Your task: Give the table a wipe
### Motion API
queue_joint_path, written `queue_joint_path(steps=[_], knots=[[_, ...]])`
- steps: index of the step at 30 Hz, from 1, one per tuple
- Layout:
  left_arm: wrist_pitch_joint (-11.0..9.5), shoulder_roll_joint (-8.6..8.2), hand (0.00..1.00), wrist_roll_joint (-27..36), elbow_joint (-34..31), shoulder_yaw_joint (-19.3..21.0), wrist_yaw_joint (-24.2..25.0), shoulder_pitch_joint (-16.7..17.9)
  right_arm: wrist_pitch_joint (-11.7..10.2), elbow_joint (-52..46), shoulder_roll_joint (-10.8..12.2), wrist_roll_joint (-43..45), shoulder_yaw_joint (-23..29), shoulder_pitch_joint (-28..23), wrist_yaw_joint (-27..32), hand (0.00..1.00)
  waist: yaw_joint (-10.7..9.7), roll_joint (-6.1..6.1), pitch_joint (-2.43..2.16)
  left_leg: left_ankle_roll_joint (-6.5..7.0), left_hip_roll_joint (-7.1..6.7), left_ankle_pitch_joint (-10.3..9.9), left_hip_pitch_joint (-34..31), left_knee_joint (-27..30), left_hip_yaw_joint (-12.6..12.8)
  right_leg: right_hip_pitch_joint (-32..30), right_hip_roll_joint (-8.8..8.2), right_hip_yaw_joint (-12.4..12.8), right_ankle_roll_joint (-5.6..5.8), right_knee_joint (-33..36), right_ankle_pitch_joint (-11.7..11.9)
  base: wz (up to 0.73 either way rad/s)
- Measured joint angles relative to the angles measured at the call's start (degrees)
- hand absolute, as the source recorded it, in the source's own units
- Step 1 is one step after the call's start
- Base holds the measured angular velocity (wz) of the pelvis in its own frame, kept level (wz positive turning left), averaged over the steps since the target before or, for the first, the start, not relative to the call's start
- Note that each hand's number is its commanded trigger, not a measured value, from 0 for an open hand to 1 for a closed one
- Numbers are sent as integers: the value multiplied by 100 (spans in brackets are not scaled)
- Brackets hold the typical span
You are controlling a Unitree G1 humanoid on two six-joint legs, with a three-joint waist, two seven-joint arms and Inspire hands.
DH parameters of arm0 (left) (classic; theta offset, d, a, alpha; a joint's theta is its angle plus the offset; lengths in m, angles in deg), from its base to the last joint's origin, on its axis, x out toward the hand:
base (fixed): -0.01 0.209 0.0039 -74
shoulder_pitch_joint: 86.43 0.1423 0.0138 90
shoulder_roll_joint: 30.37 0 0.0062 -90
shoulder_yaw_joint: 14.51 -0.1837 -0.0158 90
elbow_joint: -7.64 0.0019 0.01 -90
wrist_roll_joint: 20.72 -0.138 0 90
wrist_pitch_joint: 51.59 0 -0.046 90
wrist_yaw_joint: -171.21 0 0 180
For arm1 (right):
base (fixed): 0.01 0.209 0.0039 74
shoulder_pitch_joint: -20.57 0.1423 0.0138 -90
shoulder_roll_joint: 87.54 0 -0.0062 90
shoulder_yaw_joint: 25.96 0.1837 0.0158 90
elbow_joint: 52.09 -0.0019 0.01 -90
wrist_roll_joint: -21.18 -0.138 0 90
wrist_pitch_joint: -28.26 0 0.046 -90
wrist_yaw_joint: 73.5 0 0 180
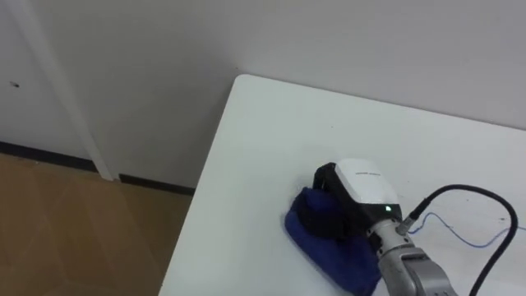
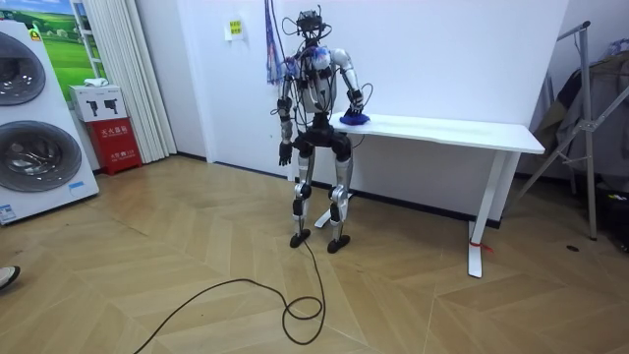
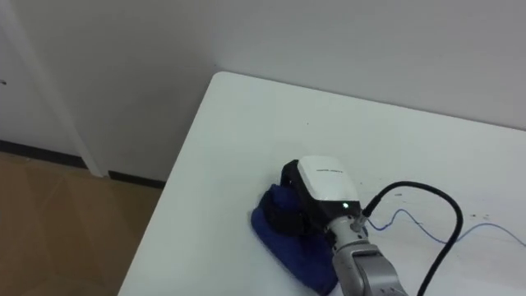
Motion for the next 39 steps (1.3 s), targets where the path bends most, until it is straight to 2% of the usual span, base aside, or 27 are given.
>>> queue_joint_path(steps=[4, 11, 15, 17, 20, 22, 24, 26, 28, 29, 31, 32, 33, 34, 36, 39], knots=[[-1, 2, 0, 4, 0, -1, -1, 29, 82, -41, -1, -141, 33, -6, -75, 100, -2, 12, 7, 4, 3, -7, 19, -52, 8, 8, 6, -1, 0, 1, 0, 0], [5, 2, 0, 16, 2, -1, -15, 90, 96, -76, -1, -239, 90, -108, -156, 100, -50, 22, 10, 7, 3, -8, 20, -56, 29, 7, 5, 0, 1, 3, -1, 0], [32, 0, 0, 78, 57, -20, -138, 109, 92, 194, 16, -698, 66, -116, 129, 100, -60, 33, 9, 8, 1, -7, 64, -24, 26, 55, -3, 22, 2, 2, -1, 0], [41, -32, 0, 130, 138, -60, -275, 104, 124, 308, 104, -882, 11, -72, 262, 100, -42, 69, 18, 9, 0, -7, 123, -6, 27, 119, -4, 15, 5, 0, -3, 0], [89, -100, 0, 130, 166, -169, -468, 84, 300, 465, 322, -1101, -52, 151, 326, 100, 13, 116, 38, 10, 10, -11, 140, -60, 85, 106, 10, 38, 12, 6, -7, -12], [114, -232, 0, 127, 166, -179, -605, 44, 579, 548, 419, -1323, -55, 385, 209, 100, 96, 155, 46, -1, 20, -7, 140, -58, 133, 59, 24, 91, 6, 54, -4, -12], [132, -317, 0, 126, 162, -137, -624, 56, 609, 895, 490, -1566, -38, 737, 117, 100, 152, 166, 60, -15, 23, 4, 140, -58, 185, 10, 27, 144, -2, 111, 0, -15], [153, -333, 0, 122, 159, -107, -621, 58, 603, 1312, 515, -1765, 30, 1105, 117, 100, 218, 148, 80, -20, 23, 7, 137, -57, 206, -14, 33, 182, -18, 121, 10, -8], [174, -323, 0, 235, 154, 15, -619, 121, 549, 1927, 491, -2076, 399, 1467, 141, 100, 226, 106, 80, -13, 12, 13, 110, -35, 151, -5, 7, 114, -19, 114, 11, 15], [180, -324, 0, 239, 154, 83, -615, 142, 532, 2032, 464, -2118, 523, 1508, 156, 100, 232, 92, 78, -10, 12, 11, 91, -15, 142, -6, 1, 96, -18, 110, 10, 20], [197, -281, 0, 236, 154, 426, -572, 305, 416, 2483, 381, -2178, 1127, 1583, 384, 100, 210, 35, 72, -6, 7, 9, 29, 29, 62, -18, -7, 13, -15, 80, 9, 17], [198, -256, 0, 234, 154, 493, -570, 348, 366, 2602, 318, -2252, 1234, 1576, 464, 100, 185, -2, 55, -5, 6, 10, 26, 35, 32, -9, -9, -20, -14, 80, 8, 25], [201, -201, 0, 233, 139, 597, -555, 467, 275, 2807, 177, -2432, 1429, 1533, 571, 100, 105, 14, 66, -4, 8, 11, 26, 45, -4, 20, -18, -85, -8, 79, 5, 32], [193, -163, 0, 234, 52, 711, -514, 621, 174, 2997, 76, -2470, 1687, 1382, 697, 100, -11, -1, 56, -4, 5, 11, 26, 57, -7, 58, -34, -125, 7, 76, -5, 34], [184, -100, 0, 228, 60, 912, -494, 764, -45, 3335, -22, -2607, 2124, 1187, 942, 100, -151, -16, 29, -4, 2, 11, 64, 58, 18, 151, -45, -130, 8, 44, -6, 25], [161, -45, 0, 231, 64, 1353, -520, 853, -205, 3769, -122, -2910, 2774, 834, 1178, 100, -309, -66, -4, -4, 4, 11, 156, 46, 133, 252, -55, -128, 15, -11, -10, 9]])
